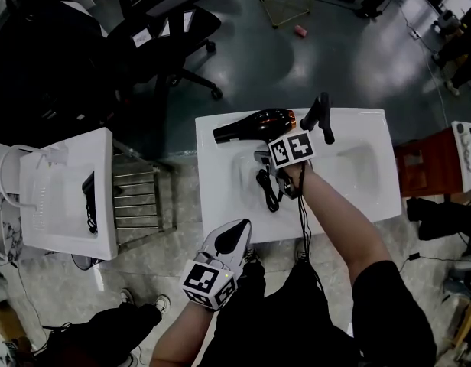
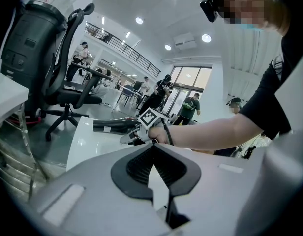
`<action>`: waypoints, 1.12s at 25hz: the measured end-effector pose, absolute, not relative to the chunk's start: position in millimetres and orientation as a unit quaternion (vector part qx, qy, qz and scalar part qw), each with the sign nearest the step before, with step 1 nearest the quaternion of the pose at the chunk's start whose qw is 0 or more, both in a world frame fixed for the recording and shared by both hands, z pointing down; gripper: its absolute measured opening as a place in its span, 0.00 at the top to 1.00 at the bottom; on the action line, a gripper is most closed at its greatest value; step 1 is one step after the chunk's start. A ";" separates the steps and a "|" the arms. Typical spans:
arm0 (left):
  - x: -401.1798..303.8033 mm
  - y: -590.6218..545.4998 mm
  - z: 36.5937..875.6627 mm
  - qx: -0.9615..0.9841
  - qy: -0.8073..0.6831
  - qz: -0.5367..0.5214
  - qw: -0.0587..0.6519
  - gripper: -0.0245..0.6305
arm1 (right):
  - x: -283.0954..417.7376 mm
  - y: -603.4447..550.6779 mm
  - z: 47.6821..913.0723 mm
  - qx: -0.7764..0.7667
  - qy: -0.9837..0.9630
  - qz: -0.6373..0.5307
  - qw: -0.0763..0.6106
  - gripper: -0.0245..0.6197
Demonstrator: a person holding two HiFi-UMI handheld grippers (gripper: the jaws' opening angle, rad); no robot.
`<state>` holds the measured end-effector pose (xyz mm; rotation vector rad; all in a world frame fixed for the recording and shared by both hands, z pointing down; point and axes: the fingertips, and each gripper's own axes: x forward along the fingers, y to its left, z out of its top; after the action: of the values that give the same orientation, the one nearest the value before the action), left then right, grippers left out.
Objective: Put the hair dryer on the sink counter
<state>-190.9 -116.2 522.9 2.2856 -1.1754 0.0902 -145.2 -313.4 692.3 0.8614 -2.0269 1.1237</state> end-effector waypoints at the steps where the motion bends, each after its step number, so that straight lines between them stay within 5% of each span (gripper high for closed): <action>1: -190.3 -116.0 522.5 0.853 -0.438 0.033 0.281 0.96 | -142.4 -315.3 689.4 0.336 -0.775 0.425 0.325 0.58; 10: -190.8 -122.2 516.1 0.854 -0.443 0.030 0.271 0.96 | -117.0 -311.4 661.5 0.367 -0.788 0.396 0.295 0.58; 20: -185.1 -128.5 504.5 0.856 -0.448 0.032 0.255 0.96 | -82.6 -285.4 576.3 0.388 -0.826 0.372 0.170 0.59; 23: -180.9 -129.3 496.1 0.857 -0.451 0.031 0.248 0.96 | -74.3 -272.7 545.1 0.390 -0.843 0.344 0.140 0.71; 25: -177.2 -129.9 490.2 0.857 -0.452 0.030 0.243 0.96 | -68.9 -264.0 525.3 0.397 -0.851 0.323 0.120 0.96; 28: -169.9 -130.6 482.0 0.859 -0.453 0.029 0.237 0.96 | -63.5 -248.3 500.8 0.398 -0.862 0.295 0.107 0.96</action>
<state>-169.9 -130.6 482.0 2.3550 -1.2423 0.0791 -63.5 -248.3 500.8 1.1708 -2.5385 0.8676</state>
